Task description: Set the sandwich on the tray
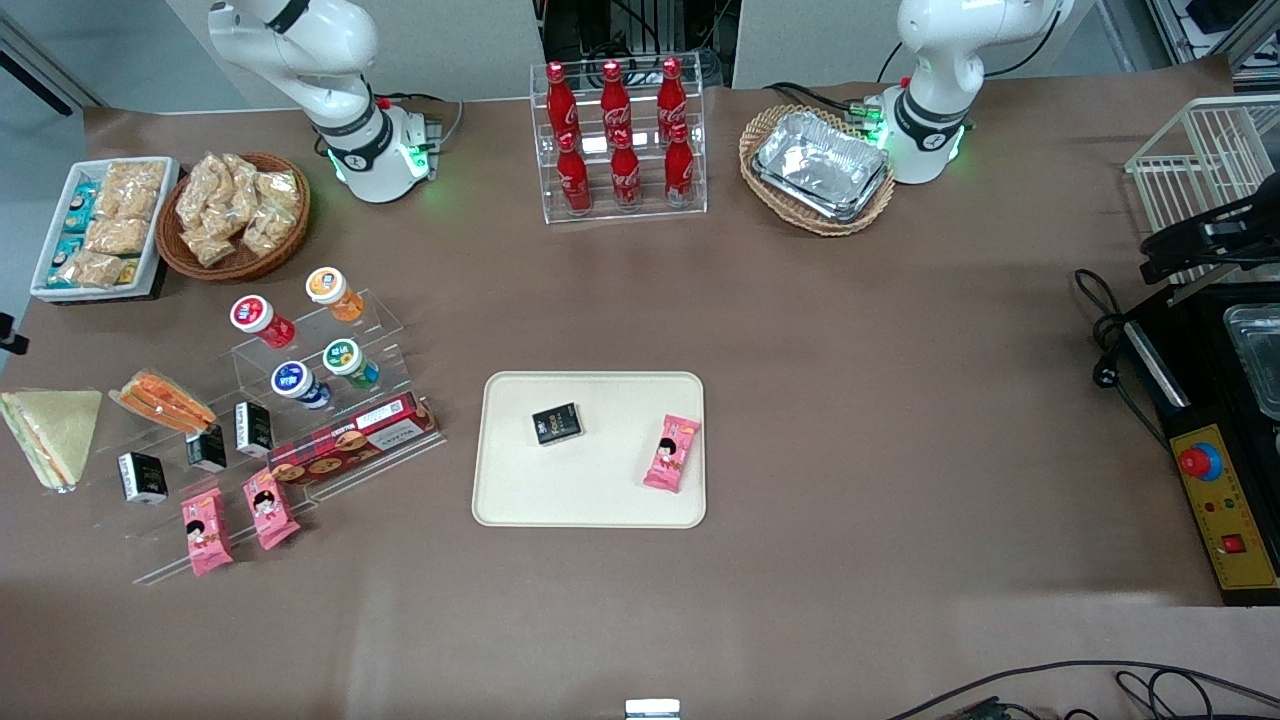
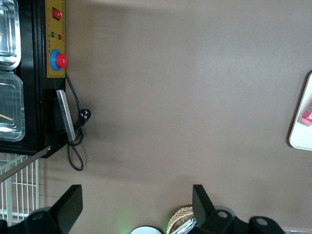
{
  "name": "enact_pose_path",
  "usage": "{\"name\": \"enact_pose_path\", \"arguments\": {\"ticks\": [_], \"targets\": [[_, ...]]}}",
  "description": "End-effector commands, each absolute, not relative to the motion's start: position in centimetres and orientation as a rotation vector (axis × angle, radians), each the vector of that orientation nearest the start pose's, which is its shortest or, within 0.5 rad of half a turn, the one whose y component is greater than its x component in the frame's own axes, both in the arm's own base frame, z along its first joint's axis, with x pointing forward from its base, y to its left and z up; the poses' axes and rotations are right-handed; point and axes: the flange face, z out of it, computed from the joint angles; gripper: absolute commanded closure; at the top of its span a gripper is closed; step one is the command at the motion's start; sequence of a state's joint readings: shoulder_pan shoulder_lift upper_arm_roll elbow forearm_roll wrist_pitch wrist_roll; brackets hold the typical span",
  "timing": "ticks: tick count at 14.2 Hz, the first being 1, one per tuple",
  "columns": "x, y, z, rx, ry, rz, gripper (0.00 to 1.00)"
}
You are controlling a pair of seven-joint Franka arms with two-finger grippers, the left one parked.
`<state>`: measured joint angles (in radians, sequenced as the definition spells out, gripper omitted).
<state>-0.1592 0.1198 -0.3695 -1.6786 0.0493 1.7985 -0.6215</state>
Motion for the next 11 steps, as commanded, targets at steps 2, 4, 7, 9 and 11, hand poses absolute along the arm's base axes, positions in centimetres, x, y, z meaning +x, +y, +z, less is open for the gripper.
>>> {"name": "enact_pose_path", "arguments": {"ticks": [2, 4, 7, 9, 11], "targets": [[53.7, -32.6, 51.0, -3.176, -0.240, -0.023, 0.00], [53.8, -33.8, 50.0, -3.161, -0.273, -0.060, 0.00], [54.3, -34.8, 48.1, -3.159, -0.359, -0.070, 0.00], [54.3, -36.3, 47.3, -3.183, -0.361, -0.105, 0.00], [54.6, -36.9, 46.0, -3.170, -0.376, -0.129, 0.00]]}}
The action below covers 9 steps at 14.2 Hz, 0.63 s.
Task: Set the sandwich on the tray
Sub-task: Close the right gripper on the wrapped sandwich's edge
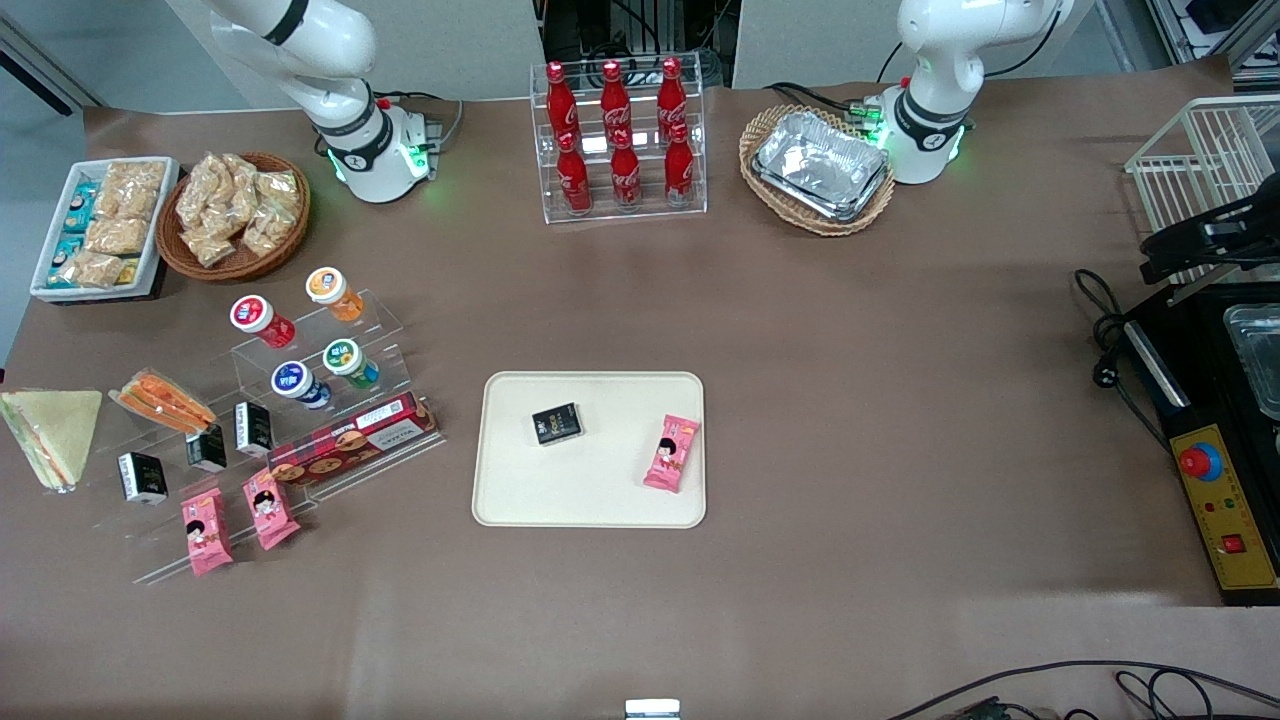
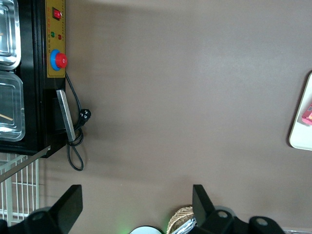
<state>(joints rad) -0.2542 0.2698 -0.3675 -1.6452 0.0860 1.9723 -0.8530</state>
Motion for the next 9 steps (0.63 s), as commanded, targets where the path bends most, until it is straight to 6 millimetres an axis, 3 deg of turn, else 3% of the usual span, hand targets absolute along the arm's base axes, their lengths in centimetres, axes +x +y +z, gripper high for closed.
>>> {"name": "enact_pose_path", "arguments": {"ticks": [1, 4, 9], "targets": [[54.9, -36.9, 45.3, -3.158, -0.393, -0.146, 0.00], [55.4, -36.9, 43.1, -3.085, -0.441, -0.193, 0.00], [55.0, -37.4, 42.4, -3.071, -0.457, -0.200, 0.00]]}}
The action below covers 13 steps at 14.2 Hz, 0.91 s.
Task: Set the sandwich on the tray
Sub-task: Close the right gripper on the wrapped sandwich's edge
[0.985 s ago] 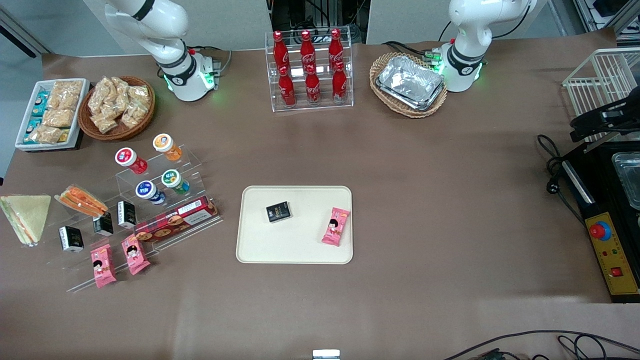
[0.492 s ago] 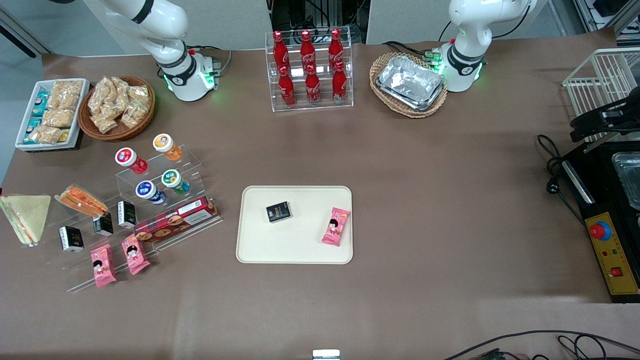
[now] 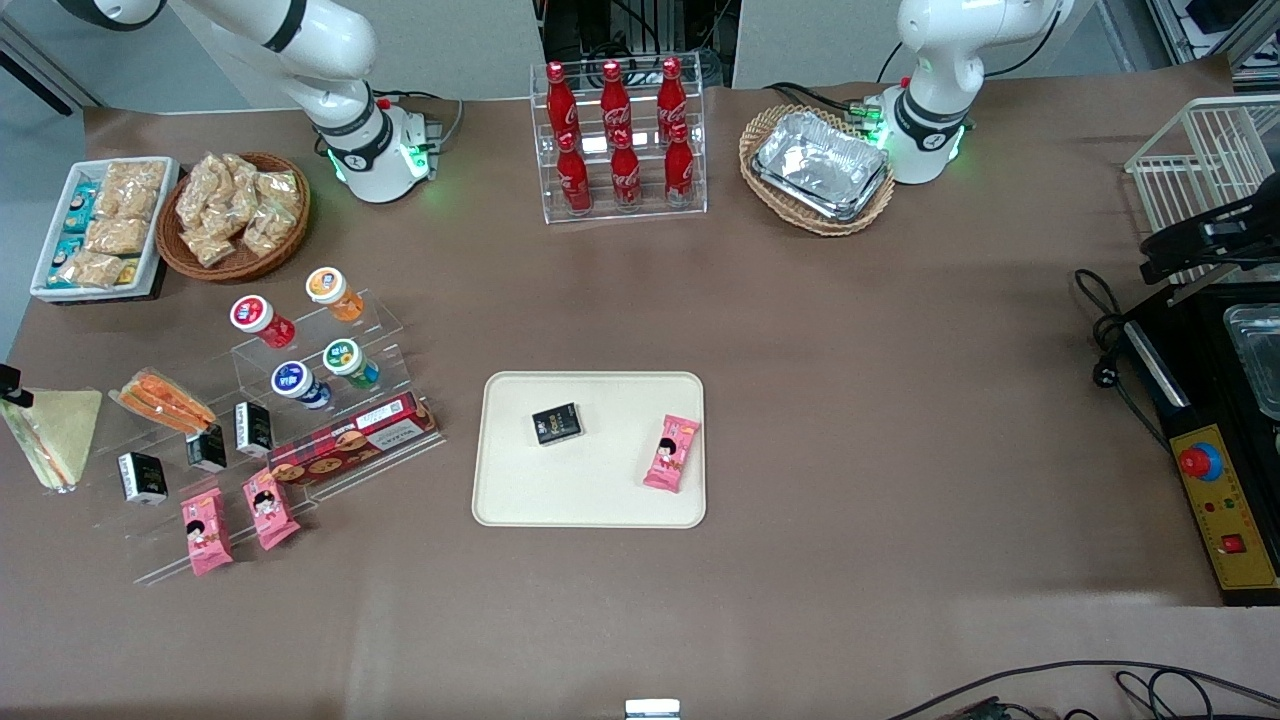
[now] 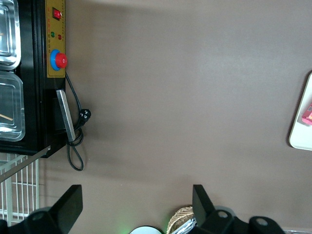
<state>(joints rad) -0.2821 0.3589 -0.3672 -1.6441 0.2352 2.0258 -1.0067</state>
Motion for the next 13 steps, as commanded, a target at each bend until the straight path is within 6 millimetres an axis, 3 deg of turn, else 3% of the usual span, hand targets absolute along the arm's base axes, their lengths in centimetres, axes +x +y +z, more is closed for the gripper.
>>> {"name": "enact_pose_path", "arguments": {"ticks": [1, 13], "targets": [[54.7, -37.4, 41.8, -3.065, -0.450, -0.186, 0.00], [53.7, -37.3, 37.5, -3.070, -0.400, -0.179, 0.00]]}}
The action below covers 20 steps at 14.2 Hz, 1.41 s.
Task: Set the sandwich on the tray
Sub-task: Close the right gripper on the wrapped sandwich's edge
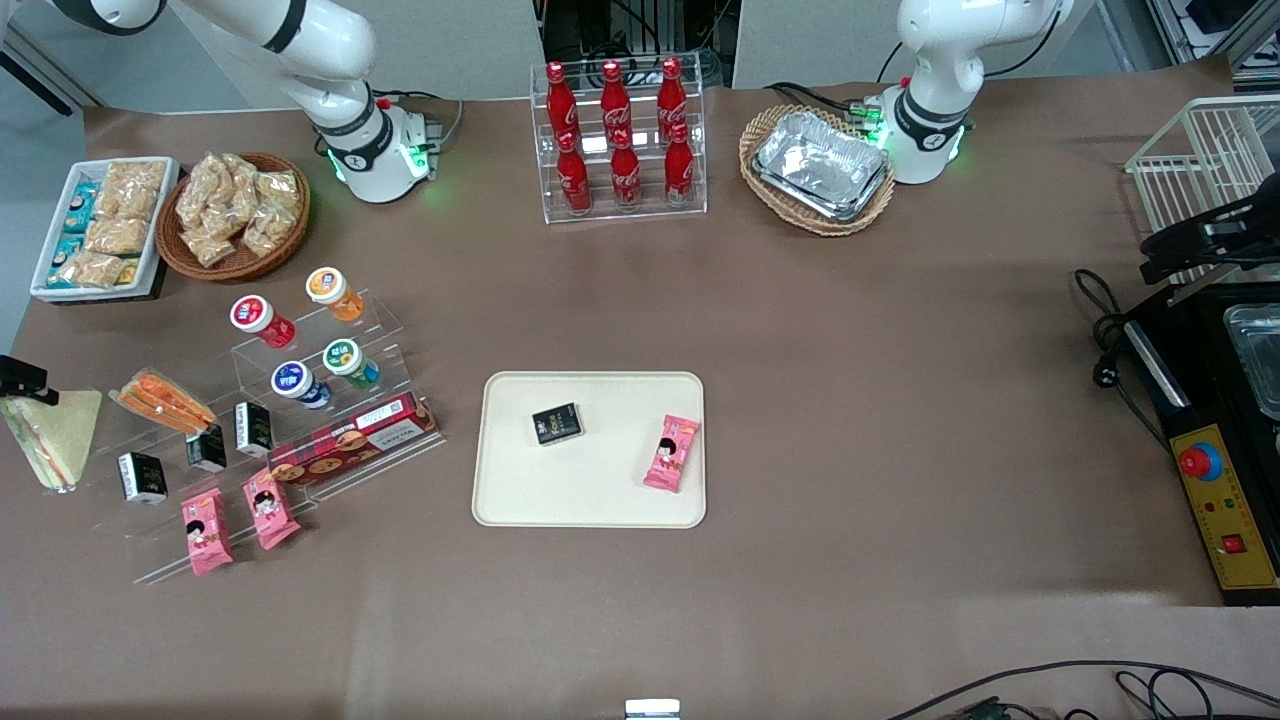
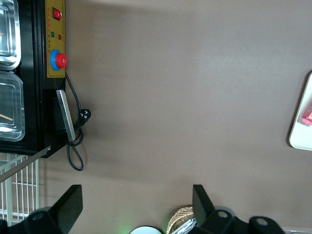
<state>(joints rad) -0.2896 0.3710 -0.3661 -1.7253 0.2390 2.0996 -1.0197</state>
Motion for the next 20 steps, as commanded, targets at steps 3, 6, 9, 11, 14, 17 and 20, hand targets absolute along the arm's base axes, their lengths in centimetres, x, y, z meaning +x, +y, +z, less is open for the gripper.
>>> {"name": "enact_pose_path", "arguments": {"ticks": [3, 6, 9, 11, 14, 17, 20], "targets": [[54.0, -37.1, 37.1, -3.072, -0.391, -0.185, 0.00], [54.2, -37.0, 36.6, -3.060, -0.369, -0.196, 0.03], [54.2, -37.1, 36.4, -3.060, -0.358, -0.200, 0.23], [54.1, -37.0, 36.4, -3.057, -0.340, -0.195, 0.35], [54.0, -36.9, 36.4, -3.048, -0.303, -0.178, 0.50], [54.0, -36.9, 37.0, -3.052, -0.256, -0.186, 0.64], [54.2, -36.5, 39.2, -3.055, -0.209, -0.211, 0.66]]}}
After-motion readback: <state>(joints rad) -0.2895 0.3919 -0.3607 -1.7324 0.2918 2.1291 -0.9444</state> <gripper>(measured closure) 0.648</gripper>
